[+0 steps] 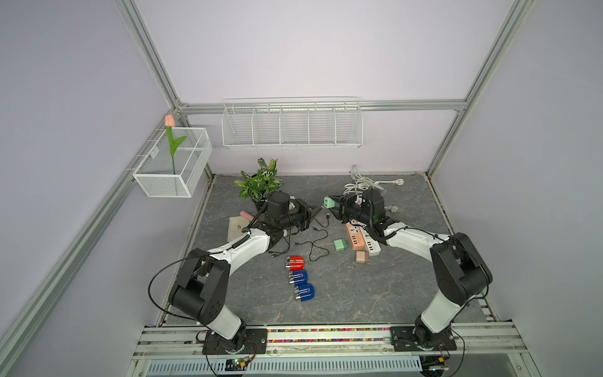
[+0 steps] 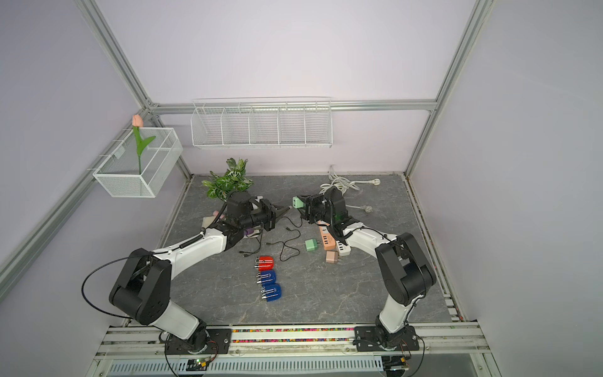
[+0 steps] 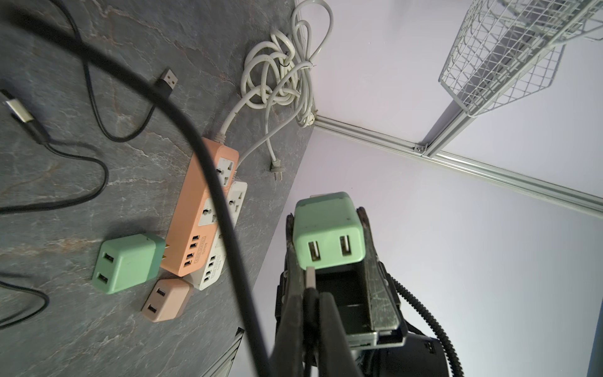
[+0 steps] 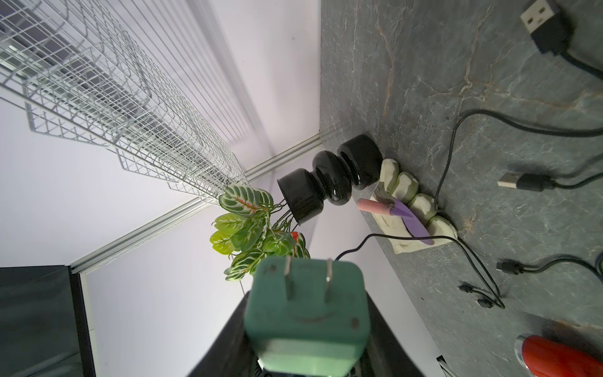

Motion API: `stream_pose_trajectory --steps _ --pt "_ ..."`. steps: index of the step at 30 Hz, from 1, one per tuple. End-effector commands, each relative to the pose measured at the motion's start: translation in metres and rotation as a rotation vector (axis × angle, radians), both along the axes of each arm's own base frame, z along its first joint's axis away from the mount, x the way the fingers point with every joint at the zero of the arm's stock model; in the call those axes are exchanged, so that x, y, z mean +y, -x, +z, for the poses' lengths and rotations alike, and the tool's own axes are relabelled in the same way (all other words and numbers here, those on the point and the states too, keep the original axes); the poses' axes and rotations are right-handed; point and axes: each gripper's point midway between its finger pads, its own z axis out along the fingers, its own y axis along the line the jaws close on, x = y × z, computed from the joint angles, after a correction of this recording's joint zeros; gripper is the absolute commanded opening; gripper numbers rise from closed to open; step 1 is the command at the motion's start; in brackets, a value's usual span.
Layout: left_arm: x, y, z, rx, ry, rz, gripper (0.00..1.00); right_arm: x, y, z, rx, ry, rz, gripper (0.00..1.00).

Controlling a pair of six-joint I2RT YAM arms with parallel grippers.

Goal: Charge the electric shaver
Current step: Insert the charging cable into the plug.

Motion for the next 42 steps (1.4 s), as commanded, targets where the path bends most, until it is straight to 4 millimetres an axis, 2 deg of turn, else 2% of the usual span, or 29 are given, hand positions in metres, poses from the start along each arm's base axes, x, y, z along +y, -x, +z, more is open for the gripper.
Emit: stream_pose_trajectory --steps 1,18,23,34,42 --pt "-0.005 -0.003 0.020 -0.024 0.034 -0.009 0.00 0.004 0.002 0.013 -0.025 -0.044 0.016 0.07" --pt "-0.014 -0.014 0.011 -0.011 0.029 -0.017 0.00 0.013 0.001 0.028 -0.031 -0.092 0.028 0.07" --pt "-0.017 -0.017 0.012 -0.014 0.036 -0.023 0.00 0.016 0.004 0.027 -0.018 -0.100 0.034 0.07" --pt "-0.025 -0.008 0.009 0.016 0.060 -0.065 0.00 0.017 -0.006 0.032 -0.067 -0.119 0.033 0.07" --pt "-0.022 -0.007 0.001 0.047 0.042 -0.078 0.00 0.020 -0.001 0.044 -0.099 -0.135 0.067 0.07"
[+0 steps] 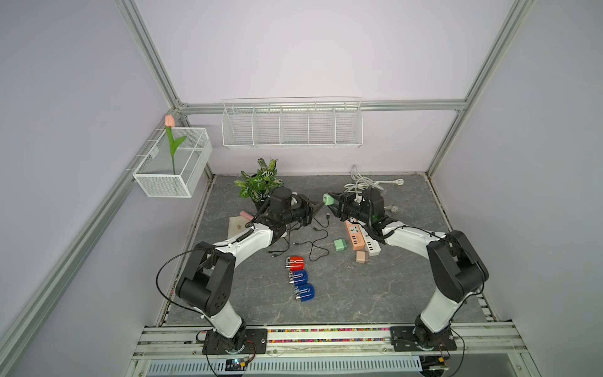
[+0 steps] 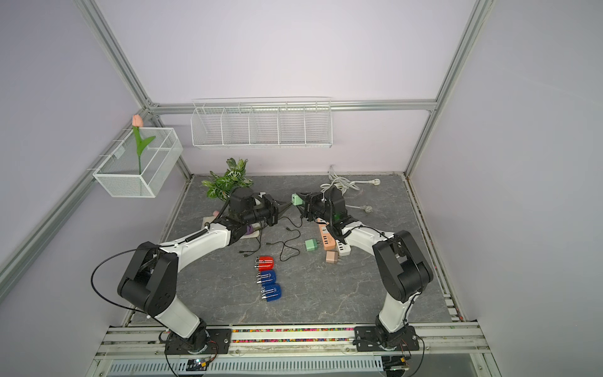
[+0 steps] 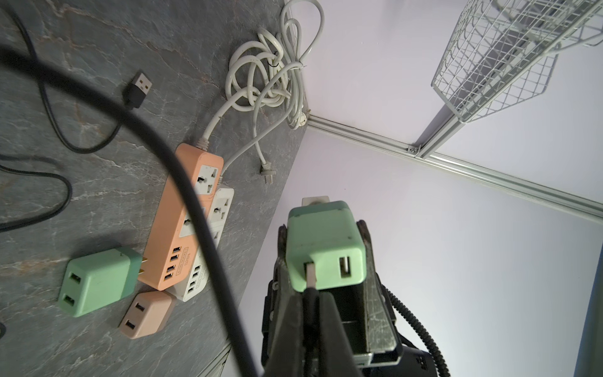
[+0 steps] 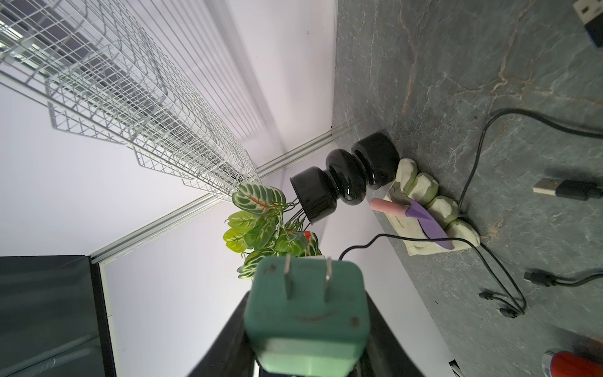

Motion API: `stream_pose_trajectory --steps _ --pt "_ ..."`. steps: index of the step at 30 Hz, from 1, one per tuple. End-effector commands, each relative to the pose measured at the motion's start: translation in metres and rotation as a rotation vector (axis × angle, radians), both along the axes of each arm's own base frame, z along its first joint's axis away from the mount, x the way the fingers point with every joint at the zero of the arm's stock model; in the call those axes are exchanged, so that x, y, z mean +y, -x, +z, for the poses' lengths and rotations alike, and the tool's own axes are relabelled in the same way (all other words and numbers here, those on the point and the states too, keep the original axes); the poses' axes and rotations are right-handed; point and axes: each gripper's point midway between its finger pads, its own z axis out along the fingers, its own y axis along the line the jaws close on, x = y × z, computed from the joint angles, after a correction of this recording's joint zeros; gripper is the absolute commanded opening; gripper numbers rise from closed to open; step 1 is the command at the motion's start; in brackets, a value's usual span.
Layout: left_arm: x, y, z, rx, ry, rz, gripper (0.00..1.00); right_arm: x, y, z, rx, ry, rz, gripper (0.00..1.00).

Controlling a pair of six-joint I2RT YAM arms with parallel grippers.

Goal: Charge the electric shaver
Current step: Insert the charging cable into the plug.

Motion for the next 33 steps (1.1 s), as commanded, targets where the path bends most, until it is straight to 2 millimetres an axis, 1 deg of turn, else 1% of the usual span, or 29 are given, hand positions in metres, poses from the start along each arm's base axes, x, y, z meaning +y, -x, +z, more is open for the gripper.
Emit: stream_pose_trajectory --steps 1,4,9,14,20,25,30,33 --pt "-0.011 0.006 -0.002 0.037 0.021 -0.065 0.00 0.017 0.008 0.037 -0.071 -0.089 0.075 0.07" --pt "-0.013 0.002 -0.002 0.036 0.024 -0.074 0.00 0.022 0.015 0.041 -0.076 -0.098 0.116 0.07" --pt "-0.018 0.003 -0.006 0.059 0.017 -0.109 0.00 0.023 0.023 0.042 -0.086 -0.089 0.153 0.07" --pt "-0.017 0.007 -0.013 0.093 -0.017 -0.126 0.00 0.021 0.020 0.054 -0.135 -0.076 0.164 0.07" --pt "-0.010 0.012 -0.022 0.147 -0.054 -0.118 0.00 0.017 0.015 0.068 -0.181 -0.077 0.158 0.07" --pt "-0.013 0.006 -0.020 0.165 -0.008 -0.105 0.00 0.020 0.017 0.075 -0.211 -0.086 0.172 0.07" --pt "-0.017 -0.003 -0.013 0.156 0.056 -0.086 0.00 0.025 0.022 0.081 -0.236 -0.107 0.183 0.07" --pt "-0.018 -0.005 -0.013 0.154 0.060 -0.089 0.00 0.022 0.021 0.083 -0.242 -0.119 0.171 0.07"
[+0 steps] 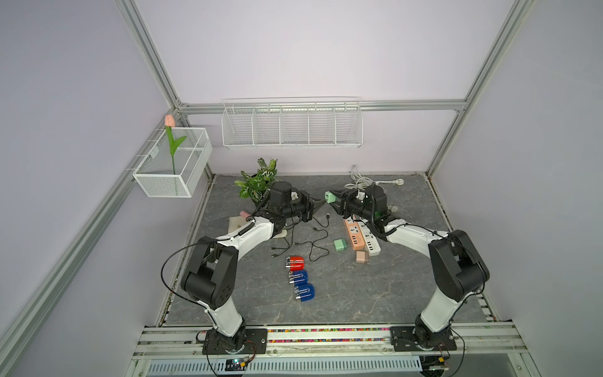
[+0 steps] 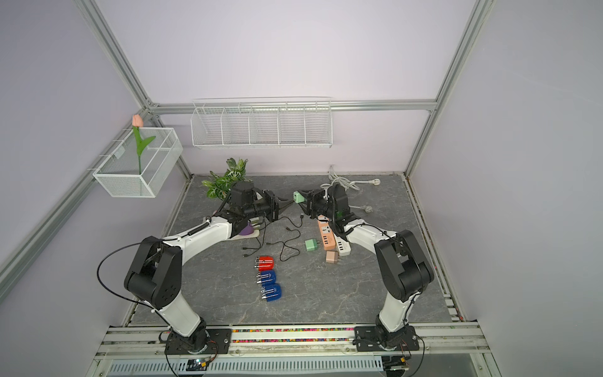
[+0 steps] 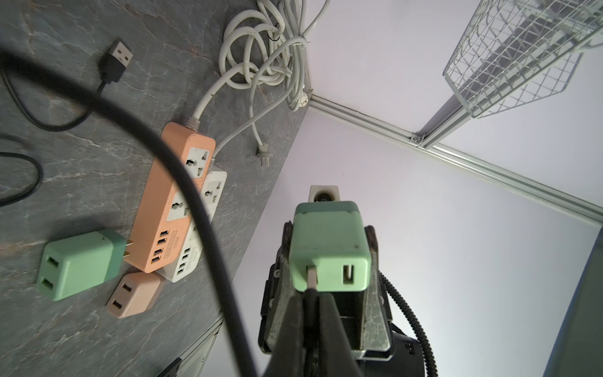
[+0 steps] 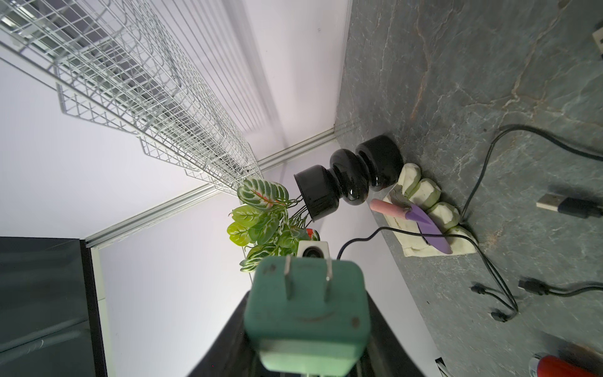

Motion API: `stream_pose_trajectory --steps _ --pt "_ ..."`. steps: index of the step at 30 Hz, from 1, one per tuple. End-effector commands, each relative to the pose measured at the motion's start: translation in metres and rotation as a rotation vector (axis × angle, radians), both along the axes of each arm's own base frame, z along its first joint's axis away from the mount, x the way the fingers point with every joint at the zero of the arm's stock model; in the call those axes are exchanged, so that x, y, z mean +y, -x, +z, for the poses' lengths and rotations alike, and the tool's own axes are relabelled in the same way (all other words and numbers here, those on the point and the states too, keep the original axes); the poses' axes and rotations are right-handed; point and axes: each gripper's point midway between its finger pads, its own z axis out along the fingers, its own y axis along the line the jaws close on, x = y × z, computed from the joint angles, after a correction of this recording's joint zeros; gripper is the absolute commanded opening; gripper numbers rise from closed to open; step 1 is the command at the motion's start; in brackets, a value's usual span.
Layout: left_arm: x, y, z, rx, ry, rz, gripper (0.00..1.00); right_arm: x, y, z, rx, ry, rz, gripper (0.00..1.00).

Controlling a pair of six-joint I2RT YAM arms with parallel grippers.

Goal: Charge the electric shaver
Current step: Insert the charging cable into the plug.

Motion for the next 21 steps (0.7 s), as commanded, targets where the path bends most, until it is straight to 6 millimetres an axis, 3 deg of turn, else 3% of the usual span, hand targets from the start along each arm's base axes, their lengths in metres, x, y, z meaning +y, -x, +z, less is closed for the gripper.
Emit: stream_pose_trajectory --steps 1,5,14,21 --pt "-0.011 0.004 -0.019 0.088 0.015 -0.023 0.00 0.027 0.026 0.073 -0.184 -0.139 0.147 0.07" --pt "-0.013 0.008 -0.022 0.116 0.043 -0.068 0.00 0.031 0.023 0.080 -0.209 -0.161 0.177 0.07" --pt "-0.001 0.014 -0.026 0.091 -0.060 -0.121 0.00 0.022 0.023 0.068 -0.197 -0.117 0.194 0.07" --pt "0.007 0.008 -0.022 0.006 -0.099 -0.155 0.00 0.027 0.024 0.075 -0.207 -0.117 0.235 0.07"
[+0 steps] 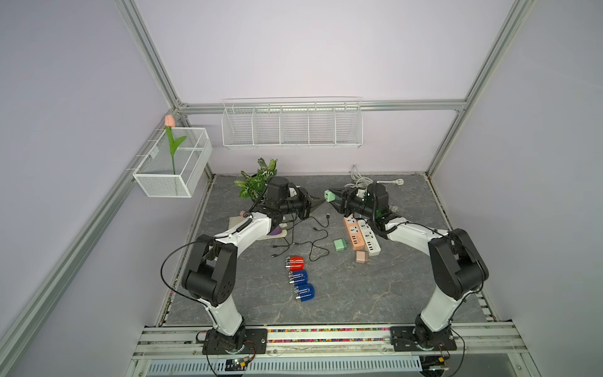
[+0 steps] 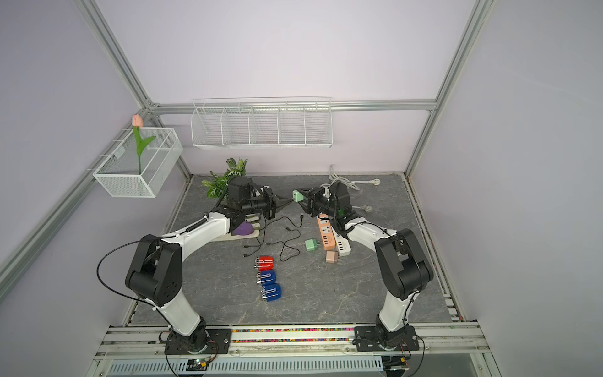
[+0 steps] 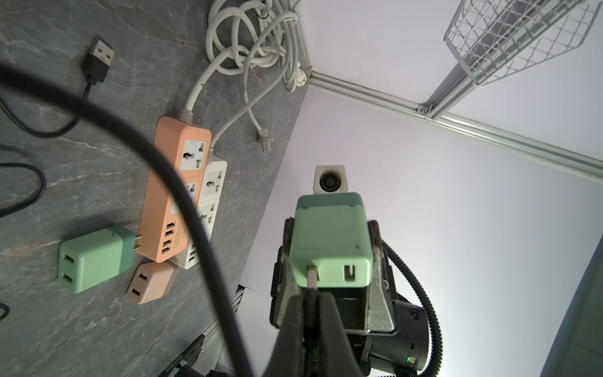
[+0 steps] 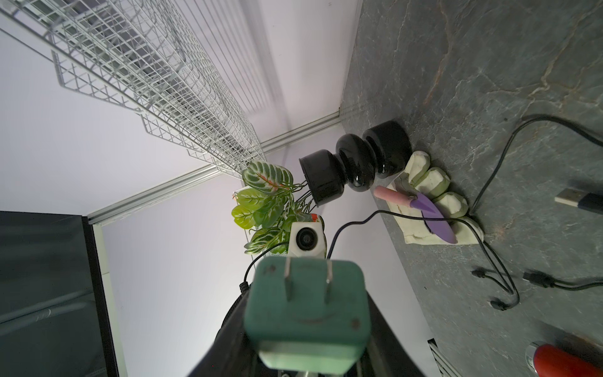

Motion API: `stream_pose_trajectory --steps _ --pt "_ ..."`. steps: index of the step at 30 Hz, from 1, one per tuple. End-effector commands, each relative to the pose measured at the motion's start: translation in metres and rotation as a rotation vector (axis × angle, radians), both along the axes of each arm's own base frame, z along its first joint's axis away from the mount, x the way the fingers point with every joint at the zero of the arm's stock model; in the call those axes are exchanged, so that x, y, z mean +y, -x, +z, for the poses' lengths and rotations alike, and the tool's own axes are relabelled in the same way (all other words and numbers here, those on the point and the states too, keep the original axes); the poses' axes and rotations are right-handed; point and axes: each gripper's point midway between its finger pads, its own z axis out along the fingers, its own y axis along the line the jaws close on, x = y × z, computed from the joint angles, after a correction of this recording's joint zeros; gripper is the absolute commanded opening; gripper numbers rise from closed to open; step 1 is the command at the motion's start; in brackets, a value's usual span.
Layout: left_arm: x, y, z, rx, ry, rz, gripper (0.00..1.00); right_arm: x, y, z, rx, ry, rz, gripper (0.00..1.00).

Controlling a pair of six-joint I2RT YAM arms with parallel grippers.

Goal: Charge the electric shaver
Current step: Insert the charging cable into the plug.

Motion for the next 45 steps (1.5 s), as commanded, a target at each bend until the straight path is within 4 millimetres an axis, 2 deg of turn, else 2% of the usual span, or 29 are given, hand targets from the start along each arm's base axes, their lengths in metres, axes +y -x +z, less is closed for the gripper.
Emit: stream_pose_trajectory --steps 1,10,15,20,26,33,45 --pt "-0.001 0.007 -0.029 0.056 -0.075 -0.042 0.00 0.024 0.023 0.066 -0.172 -0.108 0.157 0.07" --pt "-0.007 -0.008 -0.028 0.053 0.011 -0.005 0.00 0.033 0.028 0.075 -0.213 -0.144 0.169 0.07" --pt "-0.008 -0.004 -0.031 0.093 0.005 -0.035 0.00 0.039 0.034 0.079 -0.257 -0.157 0.242 0.07" --pt "0.001 0.003 -0.033 0.085 -0.035 -0.057 0.00 0.026 0.038 0.068 -0.269 -0.103 0.236 0.07" --pt "0.003 0.014 -0.036 0.084 -0.039 -0.104 0.00 0.017 0.027 0.078 -0.309 -0.119 0.196 0.07" --pt "0.003 0.011 -0.029 0.050 -0.045 -0.103 0.00 0.015 0.025 0.077 -0.309 -0.119 0.184 0.07" --pt "-0.001 -0.002 -0.030 0.079 0.002 -0.036 0.00 0.018 0.030 0.102 -0.409 -0.157 0.171 0.07"
